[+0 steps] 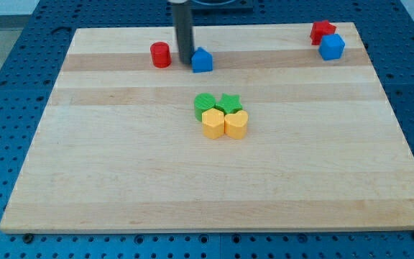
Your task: Push the blue triangle towards the top right
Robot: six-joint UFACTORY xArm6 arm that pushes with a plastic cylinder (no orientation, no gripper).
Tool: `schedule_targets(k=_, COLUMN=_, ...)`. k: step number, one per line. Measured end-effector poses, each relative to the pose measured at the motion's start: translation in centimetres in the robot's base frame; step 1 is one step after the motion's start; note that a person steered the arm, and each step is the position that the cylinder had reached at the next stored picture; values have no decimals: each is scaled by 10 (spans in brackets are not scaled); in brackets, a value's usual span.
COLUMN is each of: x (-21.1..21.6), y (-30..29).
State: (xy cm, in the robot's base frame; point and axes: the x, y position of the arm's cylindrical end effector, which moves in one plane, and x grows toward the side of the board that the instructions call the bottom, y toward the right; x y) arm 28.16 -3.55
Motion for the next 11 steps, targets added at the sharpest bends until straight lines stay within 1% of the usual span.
schedule_targets(k=1, x=-8, y=19)
schedule_targets(k=2, x=-4, y=-19)
schedule_targets(k=3, x=22, y=-30)
schedule_targets(k=4, x=43, y=-22)
schedule_targets(k=5, x=25, y=18)
schedule_targets(k=6, x=-12, y=57)
schedule_targets(k=7, x=-32, y=108)
schedule_targets(k=8, x=-35, y=129)
schedule_targets(k=9, x=-34, y=109)
schedule_targets(k=10, x=-23, y=81)
schedule_targets(k=11, x=-8, y=79)
